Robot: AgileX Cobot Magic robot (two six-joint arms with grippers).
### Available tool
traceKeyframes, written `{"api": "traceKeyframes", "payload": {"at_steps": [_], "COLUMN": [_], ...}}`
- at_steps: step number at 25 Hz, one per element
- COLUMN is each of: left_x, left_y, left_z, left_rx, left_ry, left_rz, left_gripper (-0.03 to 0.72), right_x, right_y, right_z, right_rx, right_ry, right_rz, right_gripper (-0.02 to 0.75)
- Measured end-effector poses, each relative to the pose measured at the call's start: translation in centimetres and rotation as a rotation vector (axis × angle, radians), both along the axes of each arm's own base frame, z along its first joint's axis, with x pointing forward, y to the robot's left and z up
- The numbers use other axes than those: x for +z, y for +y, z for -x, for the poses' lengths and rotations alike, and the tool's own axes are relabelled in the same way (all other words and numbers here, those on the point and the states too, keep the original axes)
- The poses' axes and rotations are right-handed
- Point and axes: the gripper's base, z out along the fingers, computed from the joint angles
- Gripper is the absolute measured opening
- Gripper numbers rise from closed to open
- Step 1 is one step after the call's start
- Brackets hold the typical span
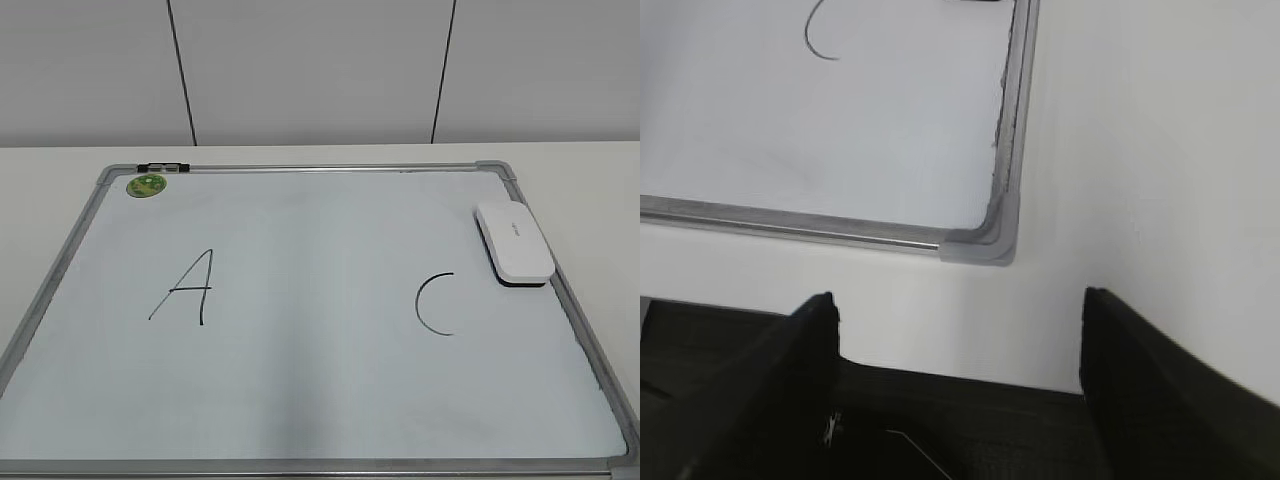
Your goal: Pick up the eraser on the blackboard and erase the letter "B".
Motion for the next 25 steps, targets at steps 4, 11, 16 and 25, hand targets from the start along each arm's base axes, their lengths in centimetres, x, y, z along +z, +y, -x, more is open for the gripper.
{"api": "traceKeyframes", "payload": {"at_steps": [4,11,16,25], "left_x": [0.0,-0.8,-1.1,-1.2], "left_y": [0.0,-0.1,-0.2,-0.2], "left_z": [0.0,0.2,0.3,0.2], "left_rx": [-0.011,-0.015,-0.022,-0.023], "left_ry": [0.0,0.057,0.08,0.082], "left_rz": [-0.003,-0.01,0.001,0.0], "left_gripper": [0.536,0.536,0.536,0.536], "right_x": [-0.5,-0.5,-0.5,-0.5], "right_y": [0.0,0.0,0.0,0.0], "right_z": [0.0,0.0,-0.1,-0.1], "right_rx": [0.0,0.001,0.001,0.001], "right_ry": [0.019,0.015,0.015,0.015], "right_rz": [0.008,0.009,0.01,0.01], "right_gripper": [0.556,0.555,0.555,0.555]}}
